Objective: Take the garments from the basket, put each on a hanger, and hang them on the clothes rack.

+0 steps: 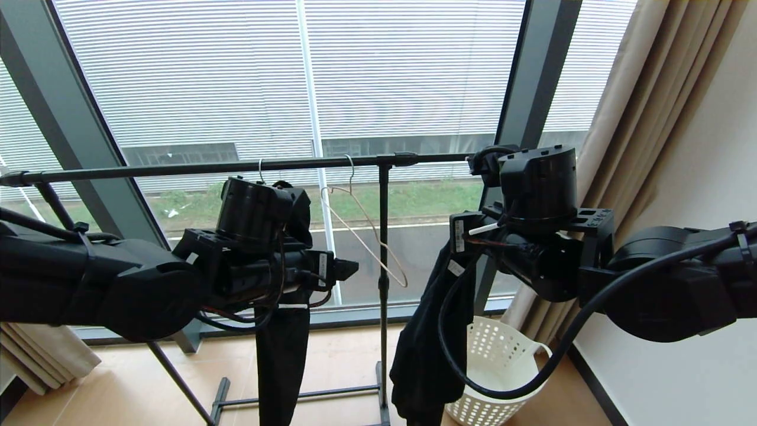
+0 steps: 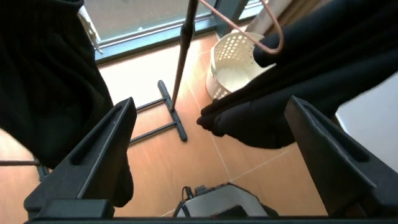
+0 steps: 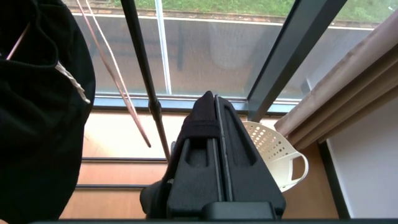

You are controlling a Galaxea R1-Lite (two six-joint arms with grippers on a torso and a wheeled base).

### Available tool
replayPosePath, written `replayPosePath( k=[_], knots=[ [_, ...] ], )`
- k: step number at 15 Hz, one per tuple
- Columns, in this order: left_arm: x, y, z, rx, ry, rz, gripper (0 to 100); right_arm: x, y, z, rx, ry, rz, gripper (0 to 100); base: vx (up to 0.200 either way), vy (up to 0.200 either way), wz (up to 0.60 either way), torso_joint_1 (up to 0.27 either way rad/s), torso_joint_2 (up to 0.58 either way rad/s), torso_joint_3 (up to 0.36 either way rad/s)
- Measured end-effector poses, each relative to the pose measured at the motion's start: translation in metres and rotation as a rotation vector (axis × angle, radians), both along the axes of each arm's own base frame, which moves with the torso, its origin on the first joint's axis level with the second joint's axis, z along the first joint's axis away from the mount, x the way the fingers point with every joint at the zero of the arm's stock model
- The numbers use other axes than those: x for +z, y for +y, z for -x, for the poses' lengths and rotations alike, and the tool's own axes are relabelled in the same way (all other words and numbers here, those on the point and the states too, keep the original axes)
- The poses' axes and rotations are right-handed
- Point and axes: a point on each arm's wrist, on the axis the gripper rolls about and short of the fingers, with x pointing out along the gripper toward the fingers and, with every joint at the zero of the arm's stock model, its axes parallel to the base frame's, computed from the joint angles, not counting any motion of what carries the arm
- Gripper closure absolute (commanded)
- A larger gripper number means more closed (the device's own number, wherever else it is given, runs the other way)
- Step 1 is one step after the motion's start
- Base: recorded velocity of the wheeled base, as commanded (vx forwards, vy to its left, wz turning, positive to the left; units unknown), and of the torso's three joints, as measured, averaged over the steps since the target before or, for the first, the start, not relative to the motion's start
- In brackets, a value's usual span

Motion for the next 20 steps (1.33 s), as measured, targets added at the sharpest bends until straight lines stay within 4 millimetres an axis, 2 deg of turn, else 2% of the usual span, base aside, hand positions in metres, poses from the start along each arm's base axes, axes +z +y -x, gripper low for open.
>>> replayPosePath(
  k=[6, 11, 20],
  knots=[
    [0.001, -0.018, -0.029, 0.048, -0.043, 0.002, 0, 0.000, 0.000, -0.001, -0.002, -0.001, 0.000, 100, 0.000, 0.000, 0.00, 0.000, 0.00, 0.000],
    [-0.009, -0.035, -0.058, 0.093, -0.072, -0.013, 0, 0.000, -0.001, -0.002, -0.003, -0.001, -0.001, 100, 0.000, 0.000, 0.00, 0.000, 0.00, 0.000],
    [-0.032, -0.056, -0.093, 0.138, -0.081, -0.013, 0, -0.001, -0.001, -0.003, -0.005, 0.000, 0.002, 100, 0.000, 0.000, 0.00, 0.000, 0.00, 0.000]
  ],
)
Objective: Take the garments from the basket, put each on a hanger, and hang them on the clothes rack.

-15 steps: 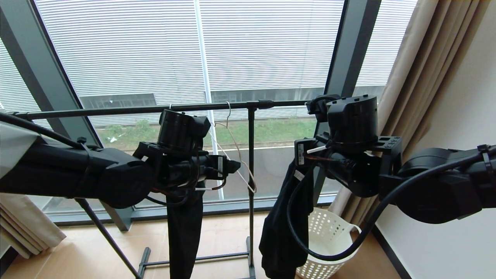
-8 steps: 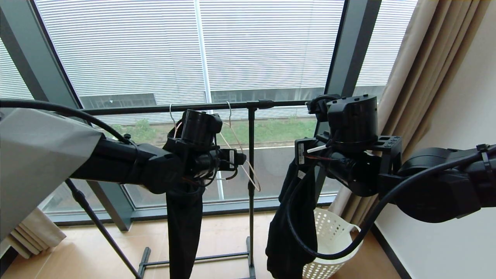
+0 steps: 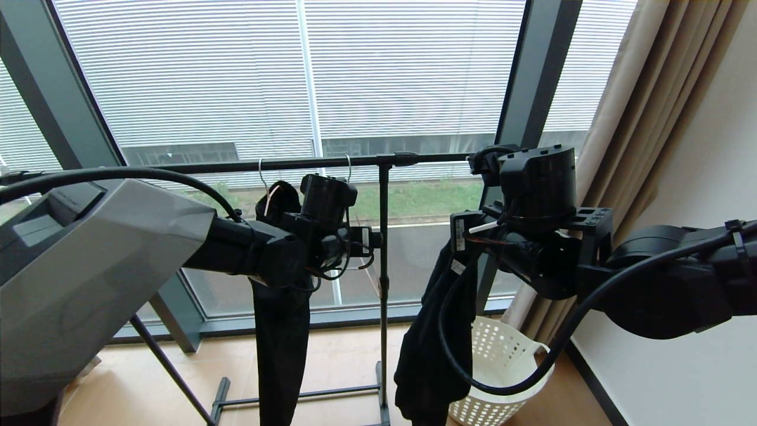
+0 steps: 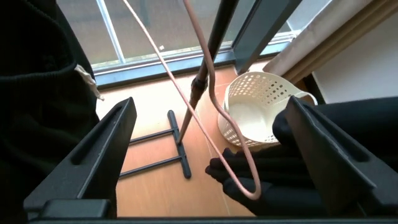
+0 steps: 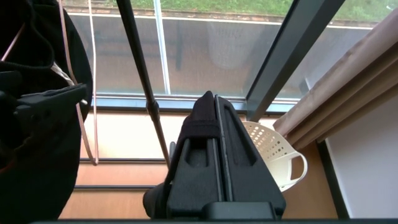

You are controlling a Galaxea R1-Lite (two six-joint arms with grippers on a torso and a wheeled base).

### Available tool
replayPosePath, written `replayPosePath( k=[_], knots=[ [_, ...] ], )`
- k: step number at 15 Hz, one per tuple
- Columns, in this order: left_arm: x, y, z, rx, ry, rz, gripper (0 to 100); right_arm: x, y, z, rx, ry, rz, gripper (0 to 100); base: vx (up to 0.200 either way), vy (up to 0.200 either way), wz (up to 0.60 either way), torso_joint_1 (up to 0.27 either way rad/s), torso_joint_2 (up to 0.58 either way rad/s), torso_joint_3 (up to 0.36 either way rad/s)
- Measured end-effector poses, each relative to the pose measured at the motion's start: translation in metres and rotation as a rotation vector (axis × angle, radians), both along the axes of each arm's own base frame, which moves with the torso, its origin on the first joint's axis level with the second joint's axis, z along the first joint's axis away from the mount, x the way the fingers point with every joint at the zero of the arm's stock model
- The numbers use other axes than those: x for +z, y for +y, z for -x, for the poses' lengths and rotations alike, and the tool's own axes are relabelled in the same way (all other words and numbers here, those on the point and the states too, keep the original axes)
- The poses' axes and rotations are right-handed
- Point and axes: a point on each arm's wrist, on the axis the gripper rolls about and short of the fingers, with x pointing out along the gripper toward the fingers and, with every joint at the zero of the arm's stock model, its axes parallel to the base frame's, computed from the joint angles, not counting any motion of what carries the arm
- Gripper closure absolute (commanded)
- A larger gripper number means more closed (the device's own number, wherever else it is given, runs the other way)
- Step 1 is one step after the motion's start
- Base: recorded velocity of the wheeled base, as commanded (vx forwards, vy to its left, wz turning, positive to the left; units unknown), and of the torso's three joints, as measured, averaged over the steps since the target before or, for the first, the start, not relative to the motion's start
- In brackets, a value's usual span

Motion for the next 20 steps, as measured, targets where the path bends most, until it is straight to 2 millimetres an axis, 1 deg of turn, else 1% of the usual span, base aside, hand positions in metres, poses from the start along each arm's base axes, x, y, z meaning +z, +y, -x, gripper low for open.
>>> replayPosePath(
  k=[3, 6, 9, 12, 20],
  knots=[
    [-0.006, -0.007, -0.013, 0.037, -0.023, -0.013, 0, 0.000, 0.000, 0.000, -0.001, 0.000, 0.000, 100, 0.000, 0.000, 0.00, 0.000, 0.00, 0.000],
    [-0.015, -0.010, -0.019, 0.051, -0.021, -0.023, 0, 0.000, 0.000, 0.000, -0.001, 0.000, 0.000, 100, 0.000, 0.000, 0.00, 0.000, 0.00, 0.000],
    [-0.024, -0.011, -0.023, 0.105, -0.024, -0.059, 0, 0.000, 0.000, 0.000, -0.001, 0.000, 0.000, 100, 0.000, 0.000, 0.00, 0.000, 0.00, 0.000],
    [-0.031, -0.012, -0.026, 0.123, -0.021, -0.073, 0, -0.001, 0.000, 0.000, -0.002, 0.003, 0.001, 100, 0.000, 0.000, 0.00, 0.000, 0.00, 0.000],
    [-0.037, -0.015, -0.031, 0.159, -0.032, -0.093, 0, -0.007, 0.002, -0.002, -0.001, 0.015, 0.011, 100, 0.000, 0.000, 0.00, 0.000, 0.00, 0.000]
  ],
)
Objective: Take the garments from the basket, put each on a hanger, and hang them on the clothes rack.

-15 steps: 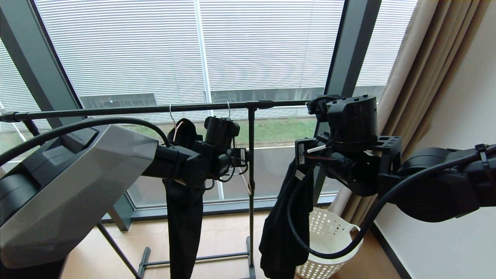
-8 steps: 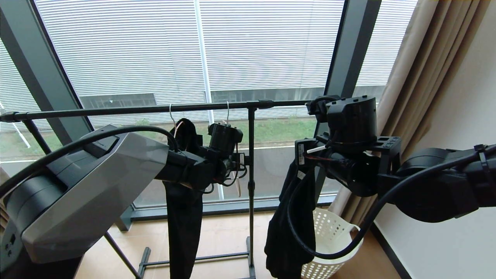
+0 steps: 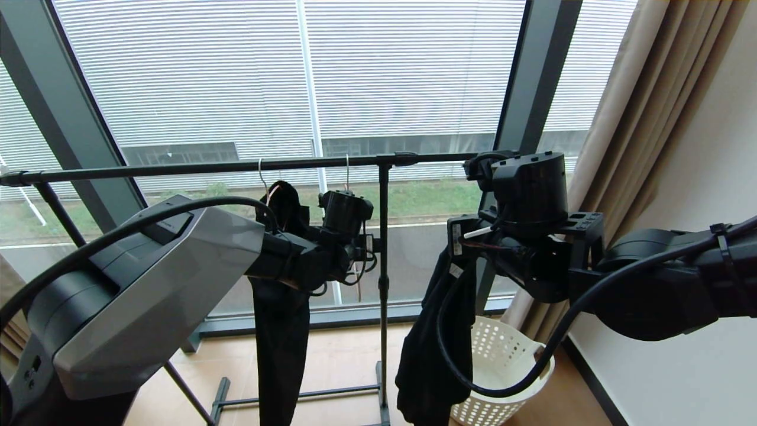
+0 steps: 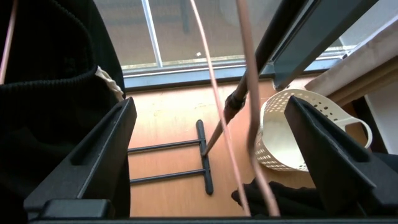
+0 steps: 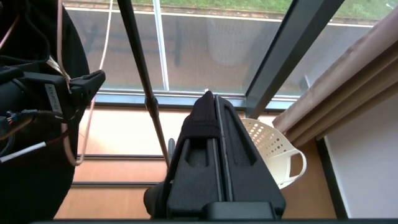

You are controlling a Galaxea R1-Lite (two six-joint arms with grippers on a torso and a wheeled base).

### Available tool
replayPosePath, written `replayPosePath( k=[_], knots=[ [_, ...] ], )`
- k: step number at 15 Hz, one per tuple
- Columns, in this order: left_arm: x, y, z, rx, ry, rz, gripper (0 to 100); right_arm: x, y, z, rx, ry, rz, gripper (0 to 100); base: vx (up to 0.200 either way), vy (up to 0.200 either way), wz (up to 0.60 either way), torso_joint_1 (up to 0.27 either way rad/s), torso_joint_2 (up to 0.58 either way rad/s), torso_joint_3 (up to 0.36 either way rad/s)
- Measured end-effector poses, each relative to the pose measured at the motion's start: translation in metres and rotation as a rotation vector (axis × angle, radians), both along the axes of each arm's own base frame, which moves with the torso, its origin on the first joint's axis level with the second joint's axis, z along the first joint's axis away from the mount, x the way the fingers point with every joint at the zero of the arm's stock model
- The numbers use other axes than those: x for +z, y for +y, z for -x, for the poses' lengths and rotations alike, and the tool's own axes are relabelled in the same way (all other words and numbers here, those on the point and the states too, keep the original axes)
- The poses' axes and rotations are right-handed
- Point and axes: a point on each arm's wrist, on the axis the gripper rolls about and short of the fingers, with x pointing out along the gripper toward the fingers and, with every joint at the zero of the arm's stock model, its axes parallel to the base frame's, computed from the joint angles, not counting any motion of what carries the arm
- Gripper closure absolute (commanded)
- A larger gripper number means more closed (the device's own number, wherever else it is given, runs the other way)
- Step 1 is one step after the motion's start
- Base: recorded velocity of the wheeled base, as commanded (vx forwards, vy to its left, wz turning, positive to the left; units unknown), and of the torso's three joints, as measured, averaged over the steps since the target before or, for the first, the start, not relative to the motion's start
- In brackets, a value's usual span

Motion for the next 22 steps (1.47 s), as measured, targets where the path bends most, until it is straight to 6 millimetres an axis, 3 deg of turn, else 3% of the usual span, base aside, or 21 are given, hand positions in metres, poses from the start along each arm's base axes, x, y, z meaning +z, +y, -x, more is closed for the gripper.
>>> replayPosePath(
  k=[4, 5, 16, 22],
  knots=[
    [0.000, -0.001, 0.001, 0.011, -0.004, -0.006, 0, 0.000, 0.000, 0.000, 0.000, 0.001, 0.001, 100, 0.000, 0.000, 0.00, 0.000, 0.00, 0.000],
    [0.000, -0.001, 0.001, 0.011, -0.003, -0.008, 100, -0.001, 0.000, 0.000, 0.000, 0.001, 0.001, 100, 0.000, 0.000, 0.00, 0.000, 0.00, 0.000],
    [0.000, -0.006, 0.005, 0.000, 0.000, -0.009, 100, 0.001, 0.000, 0.001, 0.000, -0.001, -0.001, 100, 0.000, 0.000, 0.00, 0.000, 0.00, 0.000],
    [0.032, 0.000, 0.022, -0.010, -0.031, 0.007, 100, 0.001, -0.001, 0.001, 0.000, -0.001, -0.001, 100, 0.000, 0.000, 0.00, 0.000, 0.00, 0.000]
  ],
)
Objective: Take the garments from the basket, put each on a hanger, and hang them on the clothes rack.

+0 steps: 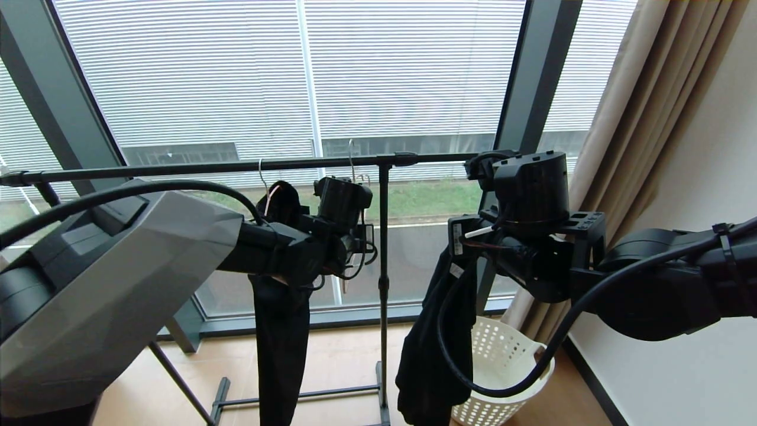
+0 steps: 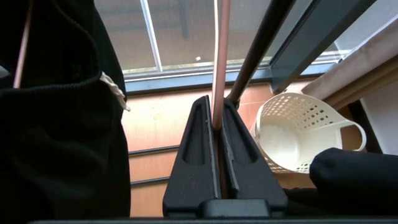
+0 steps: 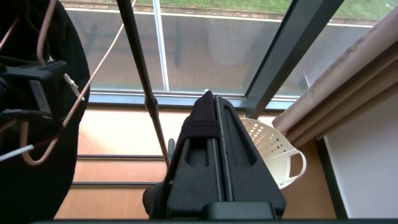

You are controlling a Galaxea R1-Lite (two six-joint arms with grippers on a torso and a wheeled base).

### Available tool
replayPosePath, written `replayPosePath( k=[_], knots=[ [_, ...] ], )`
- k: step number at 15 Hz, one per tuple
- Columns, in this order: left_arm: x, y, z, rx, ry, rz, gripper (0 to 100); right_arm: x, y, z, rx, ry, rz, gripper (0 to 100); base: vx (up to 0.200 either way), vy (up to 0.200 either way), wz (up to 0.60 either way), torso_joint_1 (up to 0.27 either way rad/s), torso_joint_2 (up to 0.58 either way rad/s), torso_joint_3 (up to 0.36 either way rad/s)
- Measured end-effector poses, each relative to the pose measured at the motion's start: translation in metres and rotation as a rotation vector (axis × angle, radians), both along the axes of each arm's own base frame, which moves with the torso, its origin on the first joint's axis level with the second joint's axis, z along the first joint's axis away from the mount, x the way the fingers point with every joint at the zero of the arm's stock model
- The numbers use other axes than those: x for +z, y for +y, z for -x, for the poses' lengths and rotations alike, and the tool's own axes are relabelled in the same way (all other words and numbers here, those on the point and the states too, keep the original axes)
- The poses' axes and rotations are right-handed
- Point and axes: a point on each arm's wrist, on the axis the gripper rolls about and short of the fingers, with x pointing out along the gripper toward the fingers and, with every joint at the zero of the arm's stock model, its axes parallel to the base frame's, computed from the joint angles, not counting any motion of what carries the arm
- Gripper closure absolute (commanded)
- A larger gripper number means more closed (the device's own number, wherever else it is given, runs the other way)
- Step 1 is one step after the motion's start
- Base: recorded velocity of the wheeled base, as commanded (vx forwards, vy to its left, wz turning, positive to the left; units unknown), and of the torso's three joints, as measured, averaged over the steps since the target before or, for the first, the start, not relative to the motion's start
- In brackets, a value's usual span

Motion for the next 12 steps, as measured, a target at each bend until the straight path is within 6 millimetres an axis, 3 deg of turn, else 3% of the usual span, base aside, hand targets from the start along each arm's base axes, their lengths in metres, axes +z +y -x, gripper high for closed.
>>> replayPosePath(
  k=[6, 12],
  knots=[
    [0.012, 0.006, 0.055, -0.060, 0.051, -0.032, 100, 0.000, 0.000, 0.000, 0.000, 0.001, 0.001, 100, 0.000, 0.000, 0.00, 0.000, 0.00, 0.000],
    [0.005, 0.032, 0.114, -0.097, 0.113, -0.075, 100, 0.001, -0.001, 0.001, -0.001, -0.001, 0.000, 100, 0.000, 0.000, 0.00, 0.000, 0.00, 0.000]
  ],
)
